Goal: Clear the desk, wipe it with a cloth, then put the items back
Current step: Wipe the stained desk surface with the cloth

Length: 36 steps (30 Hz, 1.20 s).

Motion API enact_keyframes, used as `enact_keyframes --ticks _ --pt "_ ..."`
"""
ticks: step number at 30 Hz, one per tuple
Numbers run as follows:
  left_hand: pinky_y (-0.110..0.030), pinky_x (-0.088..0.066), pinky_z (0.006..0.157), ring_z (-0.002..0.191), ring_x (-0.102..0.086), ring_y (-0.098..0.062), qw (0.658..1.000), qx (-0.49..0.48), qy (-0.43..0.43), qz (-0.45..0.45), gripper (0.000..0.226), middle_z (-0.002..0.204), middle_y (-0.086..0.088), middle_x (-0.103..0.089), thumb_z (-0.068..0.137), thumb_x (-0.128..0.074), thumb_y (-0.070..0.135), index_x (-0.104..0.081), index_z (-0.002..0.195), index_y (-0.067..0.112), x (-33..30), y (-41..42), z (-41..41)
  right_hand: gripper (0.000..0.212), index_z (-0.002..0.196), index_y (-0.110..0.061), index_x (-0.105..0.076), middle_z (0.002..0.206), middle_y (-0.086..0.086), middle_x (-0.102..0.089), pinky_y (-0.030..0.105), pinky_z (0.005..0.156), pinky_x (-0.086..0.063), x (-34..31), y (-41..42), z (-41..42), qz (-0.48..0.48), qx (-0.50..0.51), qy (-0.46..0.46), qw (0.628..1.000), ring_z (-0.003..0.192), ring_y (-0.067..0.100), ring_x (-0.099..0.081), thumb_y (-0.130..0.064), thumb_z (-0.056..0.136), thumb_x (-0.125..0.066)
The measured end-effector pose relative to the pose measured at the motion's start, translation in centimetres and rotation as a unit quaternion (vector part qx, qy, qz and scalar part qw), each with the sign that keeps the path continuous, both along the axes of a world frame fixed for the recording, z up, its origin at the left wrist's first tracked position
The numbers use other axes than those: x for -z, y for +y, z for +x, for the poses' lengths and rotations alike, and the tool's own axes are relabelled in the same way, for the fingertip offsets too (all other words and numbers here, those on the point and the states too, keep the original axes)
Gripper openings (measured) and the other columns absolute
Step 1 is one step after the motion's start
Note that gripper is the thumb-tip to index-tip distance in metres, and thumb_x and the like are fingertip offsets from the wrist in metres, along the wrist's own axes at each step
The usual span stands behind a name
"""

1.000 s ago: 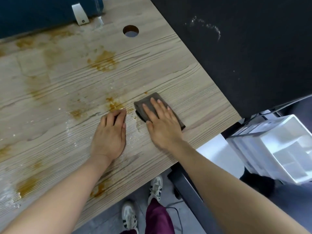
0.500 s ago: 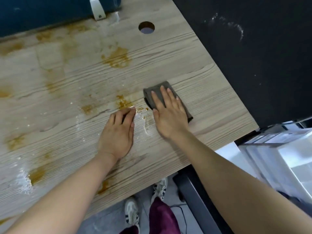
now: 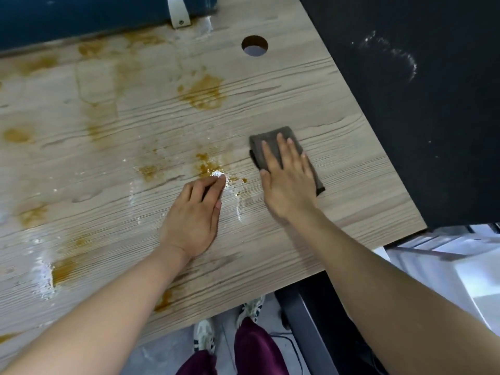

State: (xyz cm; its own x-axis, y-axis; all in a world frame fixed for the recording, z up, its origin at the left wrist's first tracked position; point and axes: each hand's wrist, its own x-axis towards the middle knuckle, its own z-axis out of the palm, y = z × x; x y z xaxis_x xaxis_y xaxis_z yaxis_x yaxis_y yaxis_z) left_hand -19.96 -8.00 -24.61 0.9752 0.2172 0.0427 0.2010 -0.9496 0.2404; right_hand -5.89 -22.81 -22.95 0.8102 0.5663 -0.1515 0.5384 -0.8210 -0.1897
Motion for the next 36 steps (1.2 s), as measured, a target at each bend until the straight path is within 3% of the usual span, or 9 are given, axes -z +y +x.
enact_keyframes --ticks 4,9,11,16,19,23,26,33,36 --pt "-0.029 -0.029 0.102 0.111 -0.04 -0.023 1.0 0.001 -0.01 0.0 0.048 0.126 -0.009 -0.048 0.098 -0.029 0.028 -0.041 0.139 0.008 -0.1 -0.1 0.0 0.054 0.15 -0.034 0.0 0.159 -0.005 0.009 0.031 0.115 0.006 -0.2 -1.4 1.3 0.004 -0.09 0.014 0.996 0.145 0.012 0.008 -0.039 0.101 -0.022" --pt "-0.03 -0.031 0.103 0.112 -0.041 -0.023 1.0 -0.001 -0.012 -0.003 0.047 0.128 -0.008 -0.048 0.098 -0.03 0.028 -0.042 0.139 0.009 0.2 0.1 -0.1 0.055 0.151 -0.028 0.0 0.159 0.002 0.009 0.038 0.117 0.003 -0.1 -3.1 6.8 -0.014 0.118 0.009 0.993 0.146 0.017 0.009 -0.038 0.101 -0.02" --pt "-0.032 -0.036 0.103 0.114 -0.041 -0.023 1.0 0.001 -0.009 -0.005 0.047 0.128 -0.007 -0.049 0.098 -0.03 0.029 -0.041 0.14 0.01 0.4 0.1 0.0 0.057 0.151 -0.024 0.002 0.159 0.006 0.011 0.039 0.117 0.005 0.0 -1.2 5.4 -0.022 0.131 -0.004 0.991 0.145 0.019 0.01 -0.037 0.101 -0.02" --pt "-0.036 -0.044 0.099 0.112 -0.041 -0.022 0.999 -0.004 -0.017 -0.032 0.046 0.125 -0.008 -0.052 0.097 -0.032 0.029 -0.046 0.136 0.009 -0.1 0.1 0.1 0.056 0.15 -0.026 0.011 0.157 0.004 0.019 0.034 0.113 0.014 -0.1 3.3 -1.3 -0.006 -0.047 0.02 0.999 0.144 0.017 0.017 -0.038 0.102 -0.016" --pt "-0.038 -0.045 0.096 0.112 -0.046 -0.024 0.998 -0.036 -0.036 -0.037 0.044 0.122 -0.011 -0.053 0.097 -0.035 0.029 -0.049 0.133 0.007 -0.7 0.8 0.1 0.055 0.15 -0.029 0.01 0.157 0.0 0.018 0.032 0.113 0.011 -0.5 2.5 0.6 -0.019 -0.106 0.03 0.994 0.144 0.014 0.015 -0.04 0.102 -0.014" --pt "-0.041 -0.043 0.094 0.11 -0.046 -0.031 0.989 -0.14 -0.035 -0.025 0.047 0.123 -0.015 -0.049 0.097 -0.035 0.029 -0.045 0.135 0.004 -0.4 3.8 -0.4 0.056 0.151 -0.028 0.004 0.158 0.002 0.014 0.038 0.117 0.005 -0.4 2.4 7.1 -0.016 0.032 0.033 0.999 0.145 0.016 0.012 -0.04 0.101 -0.017" --pt "-0.042 -0.041 0.096 0.11 -0.043 -0.031 0.988 -0.151 -0.03 -0.014 0.048 0.123 -0.016 -0.047 0.098 -0.034 0.028 -0.043 0.137 0.003 0.4 4.2 -0.6 0.057 0.151 -0.026 0.004 0.158 0.005 0.014 0.039 0.117 0.007 -0.1 4.3 8.1 -0.024 0.093 0.026 0.995 0.145 0.019 0.013 -0.039 0.101 -0.019" --pt "-0.04 -0.04 0.099 0.111 -0.041 -0.028 0.987 -0.158 -0.025 -0.023 0.049 0.123 -0.013 -0.047 0.098 -0.029 0.03 -0.042 0.139 0.006 0.2 4.2 -0.6 0.054 0.15 -0.031 0.006 0.157 -0.001 0.017 0.032 0.114 0.009 -0.5 8.1 3.8 -0.014 -0.151 0.04 0.988 0.145 0.014 0.014 -0.039 0.102 -0.017" --pt "-0.039 -0.04 0.098 0.111 -0.041 -0.027 0.986 -0.163 -0.026 -0.03 0.05 0.122 -0.013 -0.048 0.098 -0.028 0.031 -0.043 0.139 0.007 0.1 4.1 -0.6 0.054 0.151 -0.031 0.004 0.158 -0.002 0.013 0.035 0.116 0.003 -0.6 5.6 7.2 -0.025 -0.097 0.023 0.995 0.145 0.013 0.01 -0.041 0.101 -0.016"
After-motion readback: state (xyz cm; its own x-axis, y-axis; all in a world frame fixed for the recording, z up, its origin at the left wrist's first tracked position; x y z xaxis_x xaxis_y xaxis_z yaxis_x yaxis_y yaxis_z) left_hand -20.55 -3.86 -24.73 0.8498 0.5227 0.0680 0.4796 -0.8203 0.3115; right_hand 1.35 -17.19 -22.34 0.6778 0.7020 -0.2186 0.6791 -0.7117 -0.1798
